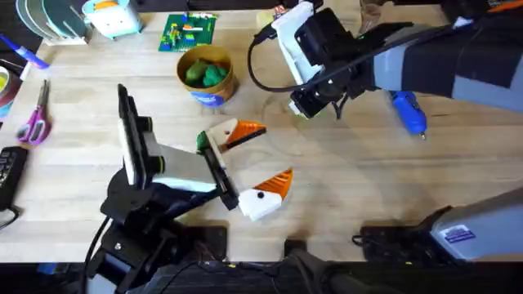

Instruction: Pick up the gripper from the table and insert it into the empty holder that is missing its gripper. Then pick up a screw, insert it into the mounting hole, and use the screwdriver to tighten it. Finally, clean up the table by picking up the vegetable and placing it into the bucket.

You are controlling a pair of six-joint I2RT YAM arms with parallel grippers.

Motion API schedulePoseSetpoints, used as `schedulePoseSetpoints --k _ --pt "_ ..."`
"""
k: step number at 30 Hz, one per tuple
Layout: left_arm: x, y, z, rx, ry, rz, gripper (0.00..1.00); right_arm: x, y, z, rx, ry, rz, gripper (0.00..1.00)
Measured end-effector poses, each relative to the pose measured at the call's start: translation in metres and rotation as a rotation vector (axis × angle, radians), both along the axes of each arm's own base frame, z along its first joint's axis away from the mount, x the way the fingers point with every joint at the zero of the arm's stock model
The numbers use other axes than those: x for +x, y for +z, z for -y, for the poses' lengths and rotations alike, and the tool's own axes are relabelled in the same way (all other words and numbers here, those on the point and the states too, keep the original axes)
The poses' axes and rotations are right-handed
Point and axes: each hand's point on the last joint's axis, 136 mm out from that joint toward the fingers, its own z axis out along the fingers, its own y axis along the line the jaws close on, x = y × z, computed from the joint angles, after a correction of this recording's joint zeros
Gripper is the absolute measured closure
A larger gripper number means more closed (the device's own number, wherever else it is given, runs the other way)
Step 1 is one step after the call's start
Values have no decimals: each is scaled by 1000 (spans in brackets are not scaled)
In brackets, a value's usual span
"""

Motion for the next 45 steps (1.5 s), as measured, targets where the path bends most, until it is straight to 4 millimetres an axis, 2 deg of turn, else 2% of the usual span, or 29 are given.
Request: schedulePoseSetpoints --k 3,5,10,15,18,21,24,26,29,36,39,45 --pt "0 0 0 0 0 0 8 -4 7 4 -17 7 -4 994" --pt "0 0 0 0 0 0 9 -3 20 4 -15 14 6 994" --pt "0 0 0 0 0 0 8 -1 60 2 -4 21 30 995" --pt "0 0 0 0 0 0 8 -12 100 5 -17 27 5 995" --pt "0 0 0 0 0 0 9 -19 133 -9 24 65 34 995" --pt "0 0 0 0 0 0 8 -30 172 -32 104 130 89 995" --pt "0 0 0 0 0 0 8 -48 205 -53 176 204 146 995" --pt "0 0 0 0 -1 0 8 -63 219 -66 211 255 167 995" --pt "0 0 0 0 -1 0 8 -86 226 -85 242 319 163 995" --pt "0 0 0 0 -2 0 8 -117 207 -129 250 415 103 995" --pt "0 0 0 0 -2 0 8 -126 199 -138 241 441 80 995" --pt "0 0 0 0 -3 0 8 -135 197 -145 245 448 63 995"
